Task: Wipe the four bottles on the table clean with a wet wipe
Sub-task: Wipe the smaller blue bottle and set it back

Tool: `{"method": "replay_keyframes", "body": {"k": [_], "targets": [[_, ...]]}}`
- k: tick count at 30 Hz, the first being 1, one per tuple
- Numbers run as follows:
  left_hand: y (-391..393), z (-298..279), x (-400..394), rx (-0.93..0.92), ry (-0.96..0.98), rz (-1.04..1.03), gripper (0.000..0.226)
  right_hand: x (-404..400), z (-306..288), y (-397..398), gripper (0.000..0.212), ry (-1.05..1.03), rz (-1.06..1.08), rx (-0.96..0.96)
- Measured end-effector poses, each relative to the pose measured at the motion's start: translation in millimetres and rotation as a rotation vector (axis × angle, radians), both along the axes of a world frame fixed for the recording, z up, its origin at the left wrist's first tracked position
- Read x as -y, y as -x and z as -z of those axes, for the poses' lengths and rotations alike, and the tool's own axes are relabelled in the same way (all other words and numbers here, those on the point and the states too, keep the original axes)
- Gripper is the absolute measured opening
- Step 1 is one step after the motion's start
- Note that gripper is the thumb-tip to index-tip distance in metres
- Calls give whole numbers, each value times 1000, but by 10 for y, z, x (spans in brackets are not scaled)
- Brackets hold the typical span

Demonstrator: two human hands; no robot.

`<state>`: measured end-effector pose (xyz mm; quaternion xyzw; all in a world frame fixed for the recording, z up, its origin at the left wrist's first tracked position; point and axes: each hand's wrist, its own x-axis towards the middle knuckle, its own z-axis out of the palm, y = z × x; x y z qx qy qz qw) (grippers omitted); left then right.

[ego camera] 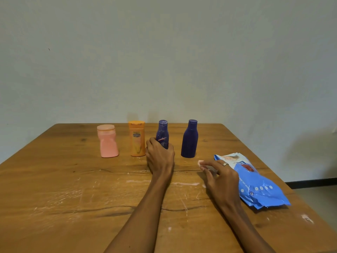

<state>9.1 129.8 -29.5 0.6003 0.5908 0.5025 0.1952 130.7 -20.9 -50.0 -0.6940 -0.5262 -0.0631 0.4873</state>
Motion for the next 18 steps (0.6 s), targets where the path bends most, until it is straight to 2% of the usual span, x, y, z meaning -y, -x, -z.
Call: {"method": "replay_keyframes", "body": {"k": [5, 12, 16, 18], "targets": [[61, -18, 108, 41, -51, 95, 45, 4, -14, 6, 23, 8, -11, -2], [377, -114, 460, 309, -2, 413, 38, 35, -53, 44, 24, 20, -30, 8], [648, -101, 567, 433, 65, 511, 55, 105, -94, 109, 24, 2, -40, 14], [777, -105, 613, 528, 107, 557, 52, 155, -115, 171, 25, -12, -51, 19]]}}
